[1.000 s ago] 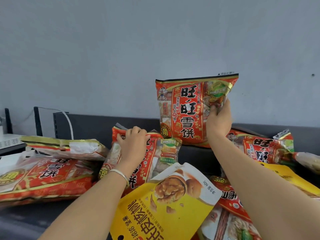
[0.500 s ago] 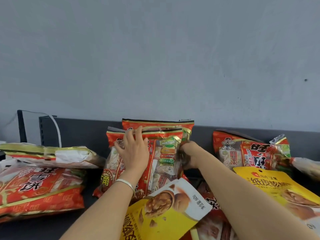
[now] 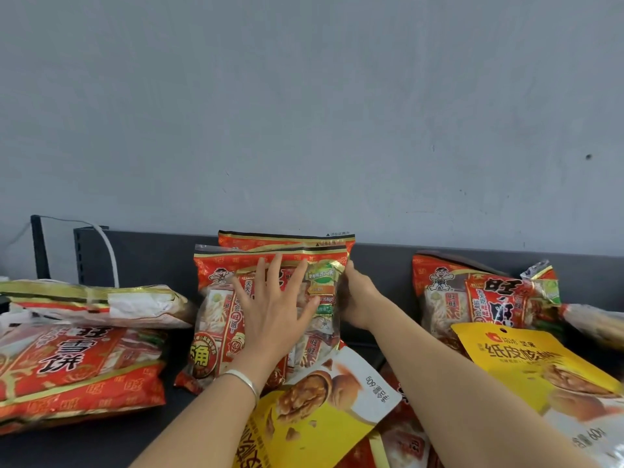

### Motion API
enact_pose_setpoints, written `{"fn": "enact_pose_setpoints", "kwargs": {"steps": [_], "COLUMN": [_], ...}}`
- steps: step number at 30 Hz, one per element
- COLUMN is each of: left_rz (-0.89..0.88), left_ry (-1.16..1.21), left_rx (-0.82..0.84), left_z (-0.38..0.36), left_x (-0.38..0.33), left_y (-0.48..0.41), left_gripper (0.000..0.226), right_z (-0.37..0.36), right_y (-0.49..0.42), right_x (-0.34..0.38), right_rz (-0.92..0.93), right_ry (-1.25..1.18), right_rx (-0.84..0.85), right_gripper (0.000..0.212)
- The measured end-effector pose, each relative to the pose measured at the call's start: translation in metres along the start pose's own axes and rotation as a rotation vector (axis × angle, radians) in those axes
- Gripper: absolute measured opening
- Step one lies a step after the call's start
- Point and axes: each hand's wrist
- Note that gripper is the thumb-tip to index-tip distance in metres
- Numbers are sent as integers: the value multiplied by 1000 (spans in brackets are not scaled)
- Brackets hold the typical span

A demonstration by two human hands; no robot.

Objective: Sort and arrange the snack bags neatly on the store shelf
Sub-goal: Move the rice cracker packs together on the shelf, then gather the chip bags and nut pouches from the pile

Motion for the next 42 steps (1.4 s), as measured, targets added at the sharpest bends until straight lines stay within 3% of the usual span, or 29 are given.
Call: {"fn": "enact_pose_setpoints", "kwargs": {"steps": [2, 7, 9, 15, 18, 20, 23, 28, 31, 34, 37, 39, 41, 42], "left_rz": [3, 6, -2, -57, -136, -210, -231, 75, 267, 474, 622, 754, 863, 847], "left_ry": [-22, -17, -8, 111, 194, 229, 220, 381, 294, 293, 687, 1131, 1507, 1600], "left_rx": [28, 56, 67, 69, 79, 96, 122, 319, 151, 2, 31, 201, 458, 596], "left_z": [-1, -3, -1, 6, 13, 21, 37, 74, 99, 121, 129, 134, 140, 145], "left_x": [0, -4, -5, -2, 2, 7, 17, 20, 8, -11, -33, -50, -69, -81], "left_y": [2, -2, -1, 3, 16, 25, 35, 49, 60, 72, 82, 89, 98, 102], "left_gripper": [63, 56, 53, 44, 42, 44, 39, 24, 25, 42, 65, 78, 73, 57], "right_z": [-3, 1, 5, 0, -6, -7, -6, 12, 29, 45, 59, 64, 67, 67], "right_y": [1, 18, 30, 64, 75, 80, 88, 116, 133, 152, 171, 182, 192, 197], "right_x": [2, 9, 15, 25, 17, 11, 10, 26, 35, 41, 45, 46, 46, 46], "right_rz": [-18, 69, 65, -215, -265, -243, -186, -41, 31, 112, 155, 162, 174, 173], "right_ry": [42, 789, 971, 1387, 1453, 1363, 1081, 774, 670, 517, 287, 135, -27, -93], "right_rx": [8, -110, -87, 302, 433, 437, 311, 77, -42, -195, -325, -373, -394, -392], "right_gripper": [51, 42, 44, 68, 51, 33, 17, 11, 12, 19, 24, 25, 23, 23]}}
Point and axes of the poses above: each hand's wrist, its own y-axis away from the middle knuckle, its own z-axis out of the back of the hand, x = y × z, and after that the axes turned 10 degrees about z, right-handed
